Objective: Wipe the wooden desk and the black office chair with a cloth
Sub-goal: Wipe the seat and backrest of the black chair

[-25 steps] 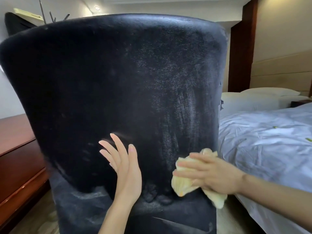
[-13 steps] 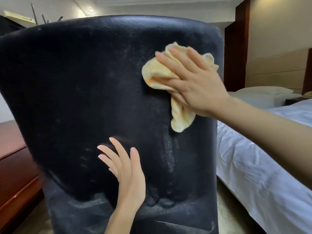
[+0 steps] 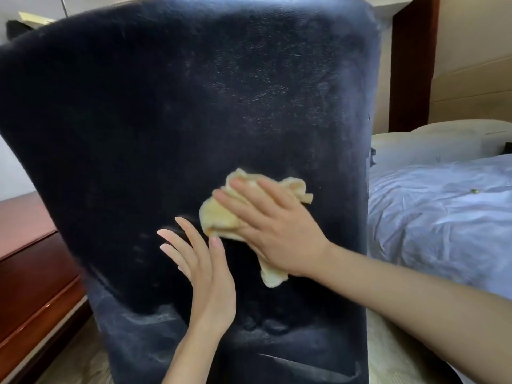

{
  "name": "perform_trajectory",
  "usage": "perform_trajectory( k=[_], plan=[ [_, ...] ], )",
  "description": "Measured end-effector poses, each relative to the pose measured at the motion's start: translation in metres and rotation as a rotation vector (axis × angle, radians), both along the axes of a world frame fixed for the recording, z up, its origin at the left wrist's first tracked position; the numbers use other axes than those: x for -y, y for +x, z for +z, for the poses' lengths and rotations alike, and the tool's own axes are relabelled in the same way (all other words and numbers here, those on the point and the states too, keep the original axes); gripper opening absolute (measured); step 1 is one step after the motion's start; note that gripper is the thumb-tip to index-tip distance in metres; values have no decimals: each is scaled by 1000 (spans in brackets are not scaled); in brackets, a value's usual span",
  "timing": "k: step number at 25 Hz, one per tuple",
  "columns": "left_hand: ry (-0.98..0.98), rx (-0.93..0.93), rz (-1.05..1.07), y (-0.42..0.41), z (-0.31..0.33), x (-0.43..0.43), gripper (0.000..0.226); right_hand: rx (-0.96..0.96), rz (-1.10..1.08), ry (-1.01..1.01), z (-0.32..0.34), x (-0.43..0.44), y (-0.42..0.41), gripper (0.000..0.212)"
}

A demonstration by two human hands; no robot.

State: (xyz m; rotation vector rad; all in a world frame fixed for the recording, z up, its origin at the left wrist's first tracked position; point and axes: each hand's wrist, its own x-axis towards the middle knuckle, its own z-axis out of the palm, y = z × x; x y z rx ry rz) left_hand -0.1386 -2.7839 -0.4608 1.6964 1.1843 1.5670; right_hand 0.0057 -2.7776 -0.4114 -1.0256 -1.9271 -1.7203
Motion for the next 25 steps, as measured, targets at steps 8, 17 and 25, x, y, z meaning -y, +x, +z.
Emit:
perform_trajectory(
  k=[8, 17, 25],
  plan=[
    [-31, -31, 17, 2, 2, 6, 63, 413, -148, -290, -105, 30, 77, 50],
    [-20, -35, 26, 10, 3, 9, 70, 275, 36, -76, -1, 33, 143, 38],
    [-1, -28, 61, 19, 0, 3, 60, -137, -67, 168, 133, 52, 148, 37]
  ],
)
